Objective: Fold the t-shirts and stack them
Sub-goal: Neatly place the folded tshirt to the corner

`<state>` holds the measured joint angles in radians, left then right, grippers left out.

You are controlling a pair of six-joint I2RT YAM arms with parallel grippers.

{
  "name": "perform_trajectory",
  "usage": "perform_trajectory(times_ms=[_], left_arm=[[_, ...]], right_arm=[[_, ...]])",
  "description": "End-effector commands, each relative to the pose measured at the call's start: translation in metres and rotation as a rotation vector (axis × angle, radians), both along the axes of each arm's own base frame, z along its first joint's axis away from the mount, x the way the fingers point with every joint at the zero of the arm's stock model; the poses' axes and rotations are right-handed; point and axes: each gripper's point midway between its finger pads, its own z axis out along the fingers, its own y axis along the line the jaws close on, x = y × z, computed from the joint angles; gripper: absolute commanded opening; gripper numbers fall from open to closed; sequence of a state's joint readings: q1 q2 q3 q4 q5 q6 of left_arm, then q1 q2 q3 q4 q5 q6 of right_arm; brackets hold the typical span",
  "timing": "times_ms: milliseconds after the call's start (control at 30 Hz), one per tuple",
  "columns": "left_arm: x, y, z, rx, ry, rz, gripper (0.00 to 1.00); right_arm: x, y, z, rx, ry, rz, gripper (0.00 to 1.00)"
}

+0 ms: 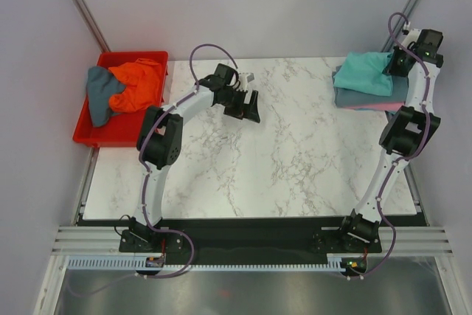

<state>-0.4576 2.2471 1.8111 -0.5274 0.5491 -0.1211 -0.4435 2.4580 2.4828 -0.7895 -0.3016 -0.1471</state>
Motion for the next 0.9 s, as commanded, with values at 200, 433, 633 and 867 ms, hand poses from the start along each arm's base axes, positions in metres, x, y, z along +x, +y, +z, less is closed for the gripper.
perform_trajectory(times_ms=[200, 433, 633, 867], left_arm=[[0.002, -0.009, 0.017, 0.010, -0.086, -0.044, 0.99], [-0.006, -0.014, 0.017, 0.040, -0.106, -0.066, 0.99], [-0.008, -0.015, 0.015, 0.048, -0.106, -0.069, 0.99], [-0.011, -0.019, 0.015, 0.061, -0.120, -0.084, 0.99]], right_arm=[[0.003, -0.025, 0.050, -0.104, -0.126, -0.041, 0.00], [0.015, -0.036, 0.053, -0.146, -0.155, -0.069, 0.00], [0.016, -0.026, 0.063, -0.195, -0.159, -0.049, 0.00], [0.010, -0.015, 0.049, -0.295, -0.113, 0.005, 0.00]])
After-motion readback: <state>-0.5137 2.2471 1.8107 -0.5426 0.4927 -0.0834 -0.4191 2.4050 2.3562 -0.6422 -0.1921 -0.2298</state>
